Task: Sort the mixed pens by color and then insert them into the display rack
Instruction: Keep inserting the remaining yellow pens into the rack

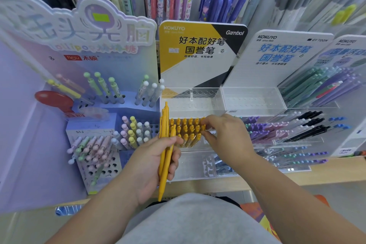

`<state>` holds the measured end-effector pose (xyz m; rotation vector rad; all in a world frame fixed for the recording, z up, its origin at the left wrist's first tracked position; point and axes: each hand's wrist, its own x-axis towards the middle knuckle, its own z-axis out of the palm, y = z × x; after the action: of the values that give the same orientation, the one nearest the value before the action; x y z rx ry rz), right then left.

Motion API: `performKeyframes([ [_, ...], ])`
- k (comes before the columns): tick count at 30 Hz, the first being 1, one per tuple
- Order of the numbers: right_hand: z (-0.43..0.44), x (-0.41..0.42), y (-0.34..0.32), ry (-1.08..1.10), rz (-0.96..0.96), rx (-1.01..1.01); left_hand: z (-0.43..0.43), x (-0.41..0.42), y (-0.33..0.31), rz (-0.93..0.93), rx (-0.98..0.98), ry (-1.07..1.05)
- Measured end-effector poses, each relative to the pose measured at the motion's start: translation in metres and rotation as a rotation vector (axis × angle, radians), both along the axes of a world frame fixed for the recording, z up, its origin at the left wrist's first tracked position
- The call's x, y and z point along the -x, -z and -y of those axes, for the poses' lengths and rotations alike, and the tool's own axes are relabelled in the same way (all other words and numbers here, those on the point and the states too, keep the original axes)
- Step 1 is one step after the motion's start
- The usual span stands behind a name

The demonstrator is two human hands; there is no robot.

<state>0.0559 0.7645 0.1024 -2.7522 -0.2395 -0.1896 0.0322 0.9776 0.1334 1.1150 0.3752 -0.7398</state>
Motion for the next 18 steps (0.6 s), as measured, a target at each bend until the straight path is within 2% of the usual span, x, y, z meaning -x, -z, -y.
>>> performKeyframes([
  [8,0.001,0.021,-0.036,0.111,0.047,-0.260,0.002,0.000,-0.005,0.081,0.027,0.075],
  [13,-0.015,0.032,-0.060,0.063,-0.294,-0.709,0.011,0.000,-0.010,0.163,-0.007,0.145],
  [18,-0.019,0.035,-0.060,0.113,-0.368,-0.843,0.016,-0.001,-0.012,0.191,-0.055,0.193],
])
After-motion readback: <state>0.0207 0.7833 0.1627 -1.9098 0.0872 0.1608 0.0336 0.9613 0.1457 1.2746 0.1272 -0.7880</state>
